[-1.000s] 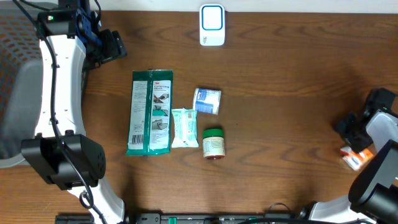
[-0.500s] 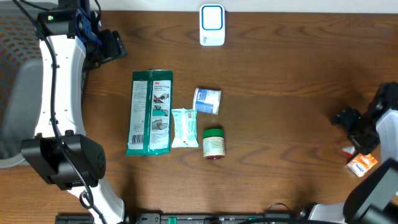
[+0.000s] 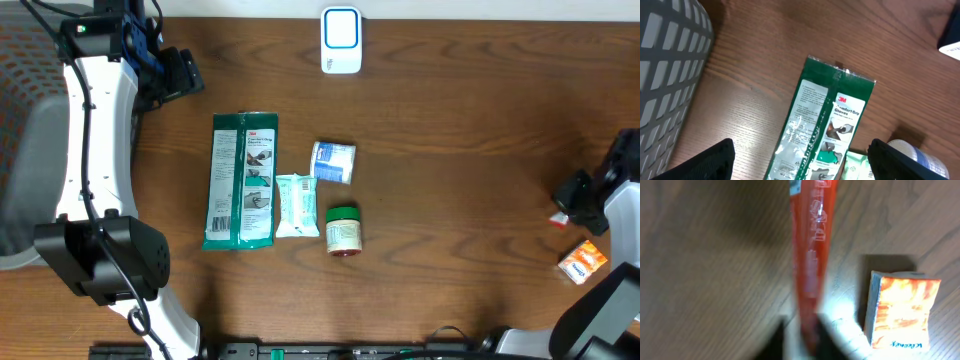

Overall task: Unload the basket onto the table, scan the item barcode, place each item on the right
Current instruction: 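Carry the red stick away to the right side of the table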

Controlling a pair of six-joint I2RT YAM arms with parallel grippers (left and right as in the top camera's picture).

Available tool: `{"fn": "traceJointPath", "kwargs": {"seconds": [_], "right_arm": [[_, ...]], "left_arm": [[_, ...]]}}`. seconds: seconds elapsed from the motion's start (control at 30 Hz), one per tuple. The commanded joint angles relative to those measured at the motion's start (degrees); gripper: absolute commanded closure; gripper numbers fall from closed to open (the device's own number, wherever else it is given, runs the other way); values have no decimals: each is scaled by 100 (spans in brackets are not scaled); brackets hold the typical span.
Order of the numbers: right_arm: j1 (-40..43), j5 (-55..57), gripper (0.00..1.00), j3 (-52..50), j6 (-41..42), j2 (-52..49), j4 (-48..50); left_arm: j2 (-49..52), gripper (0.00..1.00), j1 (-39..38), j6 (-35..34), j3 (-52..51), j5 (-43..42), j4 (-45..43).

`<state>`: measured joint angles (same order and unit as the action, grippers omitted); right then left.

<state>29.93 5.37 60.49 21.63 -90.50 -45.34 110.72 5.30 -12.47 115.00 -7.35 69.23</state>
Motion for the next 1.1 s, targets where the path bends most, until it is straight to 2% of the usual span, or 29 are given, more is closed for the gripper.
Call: {"fn": "traceJointPath", "kwargs": {"seconds": [0.0, 0.03, 0.17, 0.2, 0.3, 0.37, 0.4, 0.43, 0.47, 0.5, 0.53, 0.57, 0.6, 0.63, 0.73, 0.77, 0.8, 0.83, 0.87, 0.9, 0.93, 1.0, 1.03, 1.07], "right_arm": [[9, 125, 20, -127, -197, -120, 55], [7, 116, 1, -127, -195, -144, 57], [9, 72, 1, -118, -197, -114, -17], [9, 142, 5, -109, -195, -85, -76], [-4, 946, 56, 7, 122, -59, -476], [-74, 1416, 65, 42, 251, -59, -704], [-120, 1384, 54, 42, 127, -59, -719], [-173, 1287, 37, 42, 9, -63, -697], [-227, 1204, 25, 39, -129, -68, -656], [-278, 1163, 23, 42, -315, -70, -601], [-319, 1152, 26, 39, -452, -70, -557], [-358, 1097, 36, 39, -573, -70, -514], [-389, 1010, 83, 39, -669, -70, -468], [-420, 946, 99, 39, -678, -70, -442], [-481, 964, 99, 37, -697, -81, -415], [-479, 997, 88, 37, -688, -81, -393], [-479, 999, 44, 35, -656, -81, -356], [-474, 964, 23, 35, -645, -81, -328], [-474, 872, 18, 35, -647, -81, -328], [-474, 723, 51, 35, -680, -81, -330], [-476, 564, 99, 35, -774, -81, -330], [-476, 417, 99, 35, -820, -81, -304], [-474, 420, 81, 35, -817, -81, -284], [-474, 422, 36, 35, -815, -81, -275]], "left_arm": [[-195, 16, 20, -74, -39, 28, 35], [-195, 15, 20, -72, -39, 28, 33], [-195, 15, 20, -74, -39, 28, 33], [-195, 15, 20, -72, -39, 28, 35], [-195, 15, 20, -72, -39, 28, 35], [-195, 15, 20, -74, -39, 28, 33], [-195, 15, 20, -74, -39, 28, 33], [-195, 15, 20, -72, -39, 28, 33], [-195, 15, 20, -74, -39, 28, 35], [-195, 15, 20, -72, -39, 28, 35], [-195, 15, 20, -74, -39, 28, 33], [-195, 15, 20, -74, -39, 28, 35], [-195, 15, 20, -72, -39, 28, 33], [-195, 15, 20, -74, -39, 28, 35], [-195, 15, 20, -72, -39, 28, 33], [-195, 15, 20, -72, -39, 28, 35], [-195, 15, 20, -74, -39, 28, 33], [-195, 15, 20, -74, -39, 28, 33], [-195, 15, 20, -74, -39, 28, 33], [-195, 15, 20, -74, -39, 28, 35], [-195, 15, 20, -74, -39, 28, 35], [-195, 15, 20, -72, -39, 28, 35], [-195, 15, 20, -72, -39, 28, 33], [-195, 15, 20, -74, -39, 28, 33]]}}
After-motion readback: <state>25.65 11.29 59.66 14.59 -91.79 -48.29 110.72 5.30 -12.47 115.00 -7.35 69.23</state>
